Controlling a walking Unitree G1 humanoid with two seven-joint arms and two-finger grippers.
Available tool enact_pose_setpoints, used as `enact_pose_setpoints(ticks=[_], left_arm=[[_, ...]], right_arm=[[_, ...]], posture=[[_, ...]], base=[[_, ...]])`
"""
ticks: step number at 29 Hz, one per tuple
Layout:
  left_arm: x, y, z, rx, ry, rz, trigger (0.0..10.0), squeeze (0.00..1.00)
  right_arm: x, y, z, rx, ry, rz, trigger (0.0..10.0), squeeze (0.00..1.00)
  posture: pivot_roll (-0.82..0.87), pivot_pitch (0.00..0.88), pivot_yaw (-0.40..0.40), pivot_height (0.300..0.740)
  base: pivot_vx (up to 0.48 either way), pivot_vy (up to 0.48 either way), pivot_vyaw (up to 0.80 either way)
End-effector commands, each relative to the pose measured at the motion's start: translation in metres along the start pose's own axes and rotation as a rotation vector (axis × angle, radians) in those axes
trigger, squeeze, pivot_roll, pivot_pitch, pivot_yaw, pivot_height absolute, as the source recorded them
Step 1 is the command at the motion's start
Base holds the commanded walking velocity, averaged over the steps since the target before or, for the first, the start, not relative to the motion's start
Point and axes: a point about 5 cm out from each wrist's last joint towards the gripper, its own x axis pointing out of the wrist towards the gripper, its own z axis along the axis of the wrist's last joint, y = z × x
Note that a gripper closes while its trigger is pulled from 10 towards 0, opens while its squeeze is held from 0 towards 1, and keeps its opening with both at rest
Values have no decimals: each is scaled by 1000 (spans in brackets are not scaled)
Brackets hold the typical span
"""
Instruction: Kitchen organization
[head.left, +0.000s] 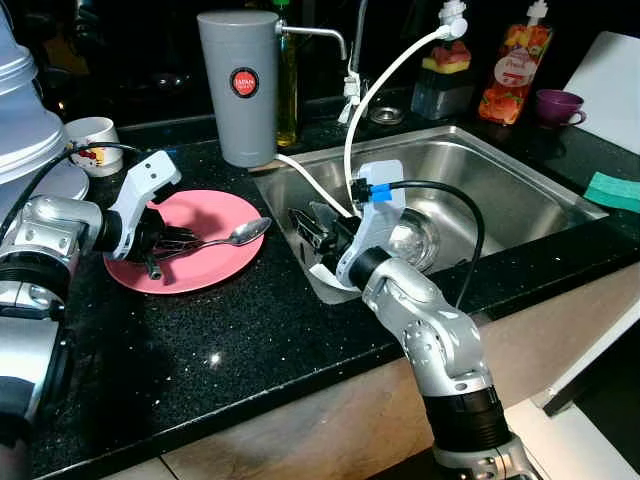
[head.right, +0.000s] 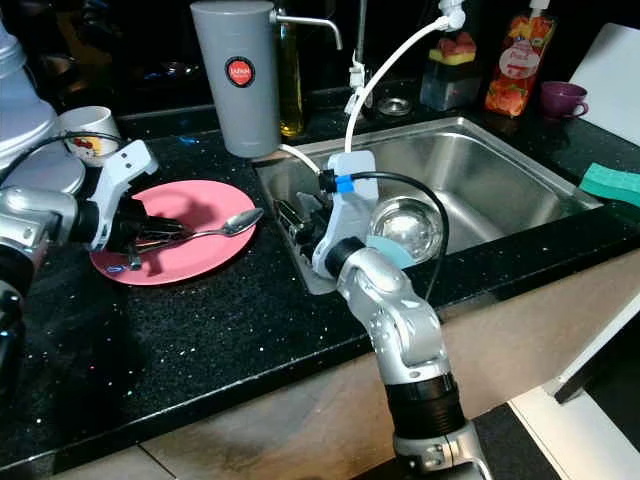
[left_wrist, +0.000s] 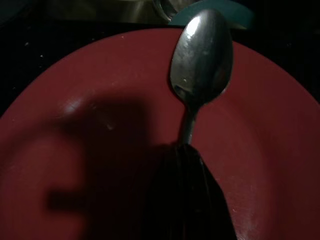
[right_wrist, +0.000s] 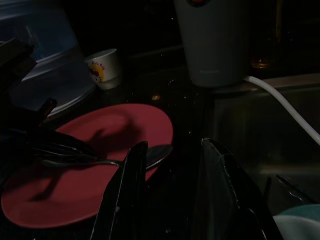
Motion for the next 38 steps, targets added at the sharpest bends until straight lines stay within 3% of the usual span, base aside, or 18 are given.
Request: enact_pose_setpoints(ticks=[1,2,3,7,12,14,16,18,19,20,21,23,24,27,38], left_arm=[[-14,9,20,14,-78,38,0,0],[-14,9,20,14,-78,38,0,0],[-22,12,37,39,-148,45,0,0],[-27,13,47,56,-189,38,0,0],[-40,16,72,93,-330,50,0,0],[-40,16,72,96,-327,54,0,0],[-27,12,57,128,-218,45,0,0],[-22,11,53,143,-189,47,0,0],[-16,11,49,165,-159,85,10000,0],[-12,11,46,181,-143,112,10000,0],[-8,10,42,194,-122,130,10000,329],[-5,9,39,201,-110,137,10000,329],[-2,8,36,186,-109,124,10000,1000],[7,3,26,163,-77,88,10000,1000],[14,0,9,185,-7,104,10000,1000]], right_arm=[[1,-3,2,27,-4,-7,10000,0],[1,-3,2,27,-4,-7,10000,0],[2,-3,2,31,-6,-8,10000,0],[2,-3,2,35,-8,-8,10000,0],[5,-3,3,43,-15,-4,10000,0],[5,-3,3,44,-15,-4,10000,0],[5,-3,4,45,-19,-2,10000,0],[5,-3,4,45,-19,-2,10000,0],[5,-3,4,45,-19,-3,10000,0],[5,-4,4,44,-19,-3,10000,0],[4,-4,3,44,-18,-4,10000,0],[4,-4,3,44,-18,-5,10000,0],[4,-4,2,43,-17,-6,10000,0],[2,-5,2,41,-16,-12,10000,0],[1,-6,1,40,-18,-18,10000,0]], posture=[[-68,102,21,740],[-68,102,21,740],[-65,100,21,740],[-64,98,22,740],[-61,89,23,740],[-60,88,23,740],[-59,85,24,740],[-59,85,24,740],[-57,84,25,740],[-57,84,25,740],[-57,84,25,740],[-57,84,25,740],[-56,82,29,740],[-58,81,33,740],[-54,70,38,740]], base=[[0,0,0],[0,0,0],[0,0,0],[0,0,0],[0,0,0],[0,0,0],[0,0,0],[0,0,0],[0,0,0],[0,0,0],[0,0,0],[0,0,0],[0,0,0],[0,0,0],[0,0,0]])
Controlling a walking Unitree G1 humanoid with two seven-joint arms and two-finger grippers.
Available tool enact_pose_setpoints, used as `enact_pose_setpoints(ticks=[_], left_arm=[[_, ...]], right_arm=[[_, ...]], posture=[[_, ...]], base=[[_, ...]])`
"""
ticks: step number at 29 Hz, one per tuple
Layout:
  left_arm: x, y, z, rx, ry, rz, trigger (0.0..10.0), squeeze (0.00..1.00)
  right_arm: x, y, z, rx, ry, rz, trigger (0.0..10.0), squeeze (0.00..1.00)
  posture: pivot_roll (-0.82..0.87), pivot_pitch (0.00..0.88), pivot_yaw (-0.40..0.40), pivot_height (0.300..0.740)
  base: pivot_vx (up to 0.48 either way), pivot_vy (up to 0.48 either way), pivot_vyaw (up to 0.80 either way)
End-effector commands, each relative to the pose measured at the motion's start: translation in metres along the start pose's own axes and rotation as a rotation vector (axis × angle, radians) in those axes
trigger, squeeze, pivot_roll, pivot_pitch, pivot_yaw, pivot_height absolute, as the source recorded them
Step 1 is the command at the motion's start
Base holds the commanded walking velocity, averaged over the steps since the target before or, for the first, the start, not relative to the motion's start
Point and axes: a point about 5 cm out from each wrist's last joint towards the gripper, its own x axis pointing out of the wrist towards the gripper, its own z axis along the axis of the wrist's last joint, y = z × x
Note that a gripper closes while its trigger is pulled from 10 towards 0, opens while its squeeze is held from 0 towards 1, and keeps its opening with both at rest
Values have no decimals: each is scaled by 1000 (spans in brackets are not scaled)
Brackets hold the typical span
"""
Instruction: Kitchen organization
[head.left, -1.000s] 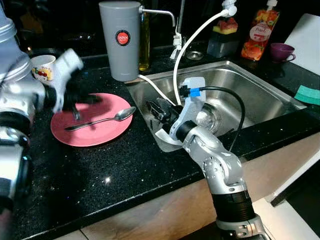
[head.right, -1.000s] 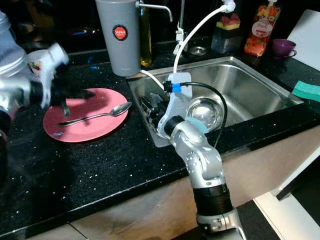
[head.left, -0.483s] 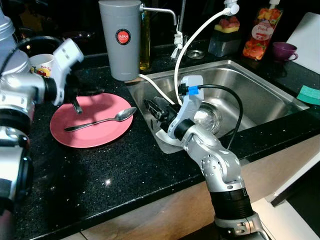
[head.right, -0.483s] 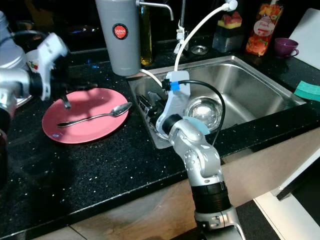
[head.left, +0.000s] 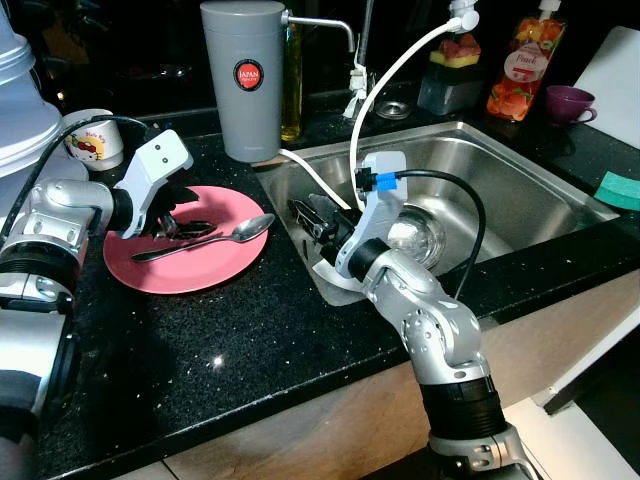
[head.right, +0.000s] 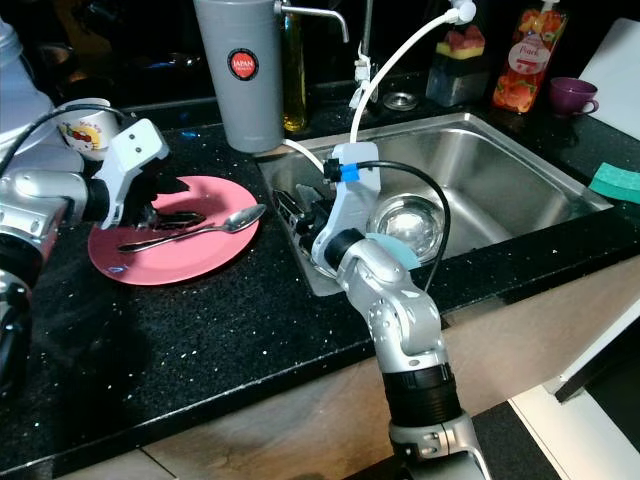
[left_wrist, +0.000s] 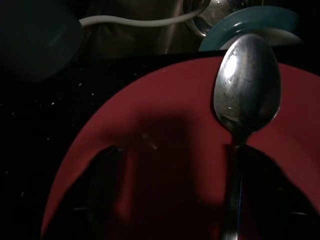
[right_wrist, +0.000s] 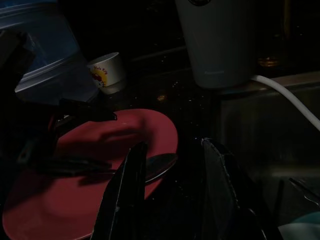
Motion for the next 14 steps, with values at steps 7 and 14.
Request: enact_pose_setpoints(ticks=[7,14], left_arm=[[9,-14,-16,18,75,-81,10000,1000],[15,-23,-41,85,287,-63,10000,0]], right_arm=[[-3,-3,-2,2,-7,-14,10000,0],[-3,-3,-2,-1,-6,-10,10000,0]], posture=[[-53,65,36,740],[-56,58,40,740]], base=[[0,0,0],[0,0,0]])
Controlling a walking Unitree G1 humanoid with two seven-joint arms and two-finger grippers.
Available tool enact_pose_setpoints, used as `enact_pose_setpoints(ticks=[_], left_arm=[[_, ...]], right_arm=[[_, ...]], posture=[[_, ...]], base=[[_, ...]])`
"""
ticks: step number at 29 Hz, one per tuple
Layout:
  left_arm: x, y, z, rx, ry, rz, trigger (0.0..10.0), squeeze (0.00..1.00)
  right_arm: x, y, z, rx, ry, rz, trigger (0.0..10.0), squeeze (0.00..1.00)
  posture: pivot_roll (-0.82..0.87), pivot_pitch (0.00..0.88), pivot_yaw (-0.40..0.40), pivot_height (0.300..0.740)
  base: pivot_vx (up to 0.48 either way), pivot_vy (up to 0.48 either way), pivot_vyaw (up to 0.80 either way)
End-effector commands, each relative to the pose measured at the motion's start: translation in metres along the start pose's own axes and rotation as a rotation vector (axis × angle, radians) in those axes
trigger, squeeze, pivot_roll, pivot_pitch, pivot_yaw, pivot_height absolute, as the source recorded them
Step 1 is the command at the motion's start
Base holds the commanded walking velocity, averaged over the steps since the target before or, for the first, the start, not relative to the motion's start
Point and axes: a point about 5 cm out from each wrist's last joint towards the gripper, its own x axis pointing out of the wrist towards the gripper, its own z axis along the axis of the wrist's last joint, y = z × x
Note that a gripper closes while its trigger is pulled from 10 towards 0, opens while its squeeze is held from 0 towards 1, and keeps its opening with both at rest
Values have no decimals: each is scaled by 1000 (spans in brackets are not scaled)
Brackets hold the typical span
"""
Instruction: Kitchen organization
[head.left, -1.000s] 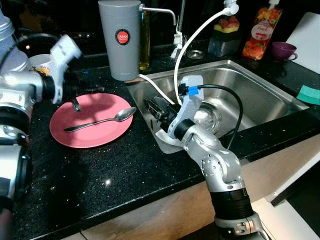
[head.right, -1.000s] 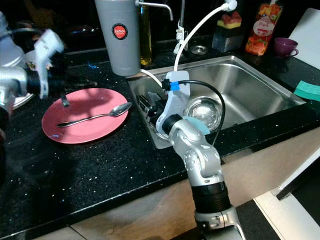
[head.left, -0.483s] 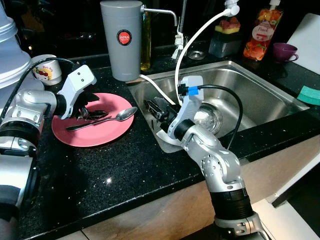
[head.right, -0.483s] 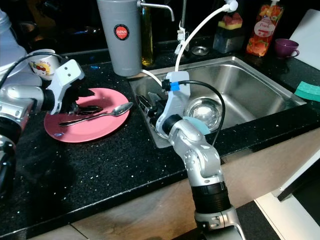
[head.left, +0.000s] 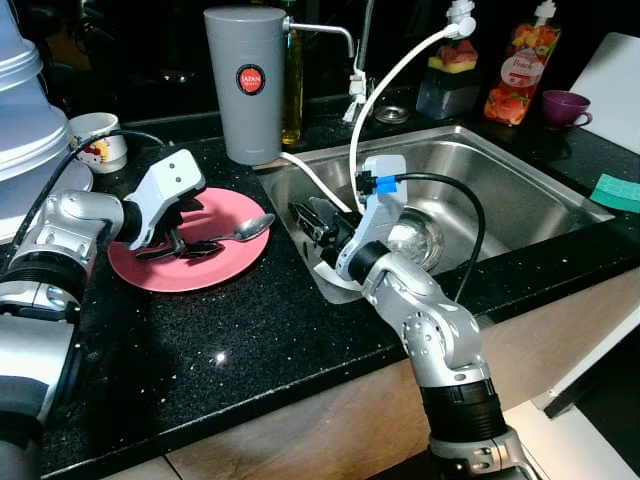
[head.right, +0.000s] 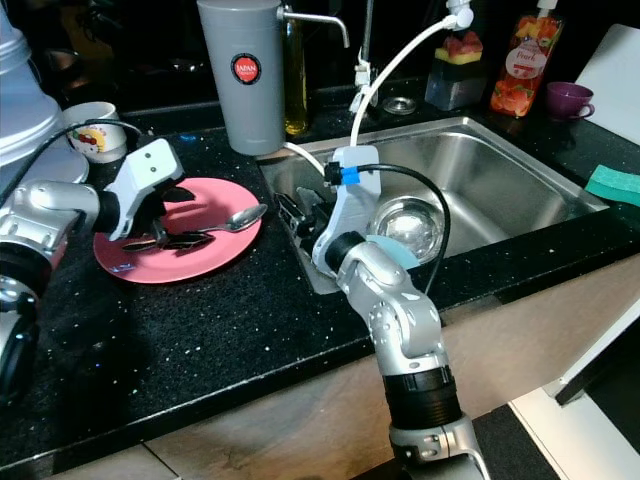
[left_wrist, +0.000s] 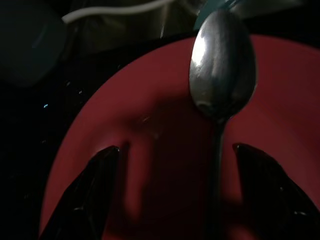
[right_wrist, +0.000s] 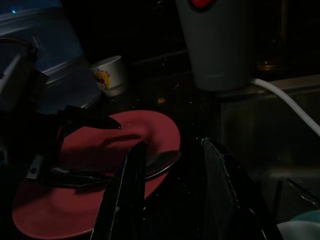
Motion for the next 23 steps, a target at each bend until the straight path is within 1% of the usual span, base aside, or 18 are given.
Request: enact_pose_setpoints(ticks=[1,2,4,5,6,8,9,10,11,12,13,14,15,17,18,19,20,23], left_arm=[[7,-17,-29,-19,166,-56,10000,0],[7,-17,-30,-16,176,-54,10000,0],[6,-18,-37,-17,239,-48,10000,0],[6,-18,-37,-17,239,-48,10000,0],[5,-18,-41,-48,264,-57,10000,0],[4,-19,-42,-73,269,-67,10000,0],[4,-20,-44,-101,271,-65,2353,0],[3,-20,-45,-122,270,-64,2353,0],[3,-20,-45,-122,270,-64,2353,0],[3,-21,-46,-147,263,-67,1373,0],[3,-21,-47,-180,251,-71,0,0],[3,-23,-47,-220,227,-79,0,0],[3,-23,-47,-220,227,-79,0,0],[3,-24,-47,-282,190,-88,0,0],[3,-24,-47,-282,190,-88,0,0],[3,-24,-48,-347,160,-85,0,0],[3,-24,-48,-347,160,-85,0,0],[1,-25,-50,-400,145,-90,0,0]], right_arm=[[-1,-2,1,-4,-13,-5,10000,0],[-1,-2,1,-4,-13,-5,10000,0],[-1,-3,1,-3,-13,-9,10000,0],[-1,-3,1,-3,-13,-9,10000,0],[-2,-3,1,-1,-13,-11,10000,0],[-2,-3,1,1,-13,-12,10000,0],[-2,-3,1,3,-12,-13,10000,0],[-2,-3,1,4,-12,-14,10000,0],[-2,-3,1,4,-12,-14,10000,0],[-2,-3,1,5,-12,-14,10000,0],[-2,-3,1,7,-11,-14,10000,0],[-2,-3,0,8,-10,-13,10000,0],[-2,-3,0,8,-10,-13,10000,0],[-1,-3,0,9,-9,-12,10000,0],[-1,-3,0,9,-9,-12,10000,0],[-1,-3,1,12,-8,-9,10000,0],[-1,-3,1,12,-8,-9,10000,0],[0,-4,1,14,-8,-8,10000,0]], posture=[[-56,58,40,740],[-56,58,40,740],[-57,61,43,740],[-57,61,43,740],[-56,61,44,740],[-56,61,44,740],[-55,63,47,740],[-53,63,46,740],[-53,63,46,740],[-53,64,45,740],[-52,64,43,740],[-52,64,42,740],[-52,64,42,740],[-51,65,40,740],[-51,65,40,740],[-52,64,38,740],[-52,64,38,740],[-53,64,38,740]], base=[[0,0,0],[0,0,0],[0,0,0],[0,0,0],[0,0,0],[0,0,0],[0,0,0],[0,0,0],[0,0,0],[0,0,0],[0,0,0],[0,0,0],[0,0,0],[0,0,0],[0,0,0],[0,0,0],[0,0,0],[0,0,0]])
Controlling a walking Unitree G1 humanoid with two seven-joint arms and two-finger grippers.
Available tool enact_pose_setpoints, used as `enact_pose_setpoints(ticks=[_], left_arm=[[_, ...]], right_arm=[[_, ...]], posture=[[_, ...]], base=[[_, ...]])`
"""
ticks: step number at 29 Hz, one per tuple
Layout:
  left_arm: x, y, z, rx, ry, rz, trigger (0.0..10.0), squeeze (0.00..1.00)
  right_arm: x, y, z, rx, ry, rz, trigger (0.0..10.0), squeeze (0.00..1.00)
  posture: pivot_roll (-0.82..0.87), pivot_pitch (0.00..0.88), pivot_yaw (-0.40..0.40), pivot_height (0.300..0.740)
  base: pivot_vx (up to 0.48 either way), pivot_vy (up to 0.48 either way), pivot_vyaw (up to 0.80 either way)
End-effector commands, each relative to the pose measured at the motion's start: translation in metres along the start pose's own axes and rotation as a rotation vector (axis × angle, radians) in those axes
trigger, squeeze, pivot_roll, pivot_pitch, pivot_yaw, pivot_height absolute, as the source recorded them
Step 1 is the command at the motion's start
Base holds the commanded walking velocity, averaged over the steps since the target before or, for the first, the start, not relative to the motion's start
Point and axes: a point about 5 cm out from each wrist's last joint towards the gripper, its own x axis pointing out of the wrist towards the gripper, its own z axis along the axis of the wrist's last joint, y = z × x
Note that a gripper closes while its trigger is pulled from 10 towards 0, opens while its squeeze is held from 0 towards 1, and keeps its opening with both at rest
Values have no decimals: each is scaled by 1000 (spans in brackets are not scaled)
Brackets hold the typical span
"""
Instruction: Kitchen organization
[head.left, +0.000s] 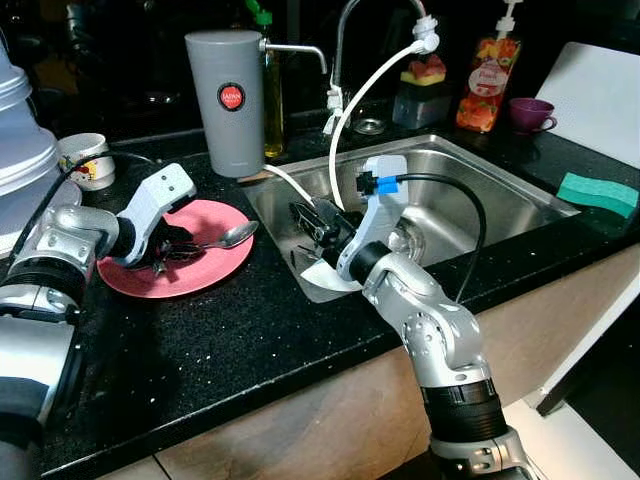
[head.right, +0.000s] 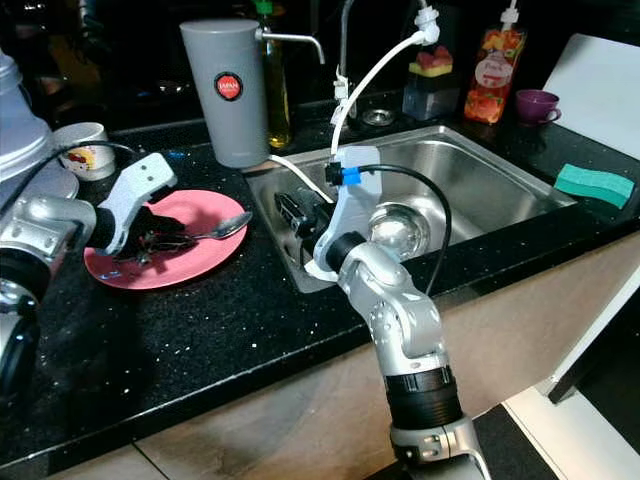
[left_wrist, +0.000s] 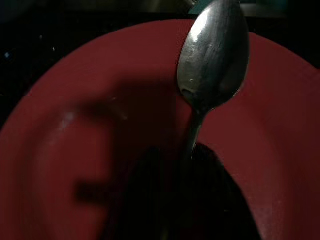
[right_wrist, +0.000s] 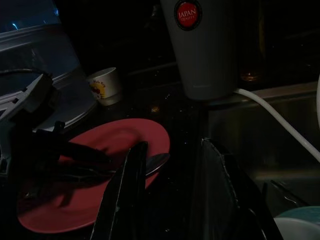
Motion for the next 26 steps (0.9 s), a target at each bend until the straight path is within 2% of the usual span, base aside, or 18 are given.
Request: enact_pose_setpoints(ticks=[1,8,14,18,20,21,22,24,25,26], left_arm=[[6,-9,-27,-80,92,-44,0,0],[3,-7,-28,-83,109,-42,0,0],[-5,3,-13,-84,28,36,0,0],[-23,17,19,-116,-169,77,0,0],[-35,23,39,-138,-303,80,0,0],[-47,28,57,-146,-426,79,0,0],[-47,28,57,-146,-426,79,0,0],[-56,30,69,-150,-514,81,0,0],[-61,32,78,-163,-596,83,0,0],[-72,35,94,-188,-748,99,0,0]], right_arm=[[0,-3,1,12,-6,-7,10000,0],[0,-4,1,19,-5,-10,10000,0],[1,-5,2,31,-8,-16,10000,0],[1,-6,5,40,-15,-18,10000,0],[1,-7,5,46,-17,-19,10000,0],[1,-7,6,54,-20,-19,10000,0],[1,-7,6,54,-20,-19,10000,0],[1,-7,7,59,-22,-19,10000,0],[1,-7,7,64,-24,-19,10000,0],[2,-7,7,72,-26,-17,10000,0]], posture=[[-53,64,38,740],[-53,64,37,740],[-55,66,31,740],[-56,68,31,740],[-56,68,31,740],[-54,68,31,740],[-54,68,31,740],[-51,66,29,740],[-46,66,27,740],[-45,66,26,740]], base=[[0,0,0],[0,0,0],[0,0,0],[0,0,0],[0,0,0],[0,0,0],[0,0,0],[0,0,0],[0,0,0],[0,0,0]])
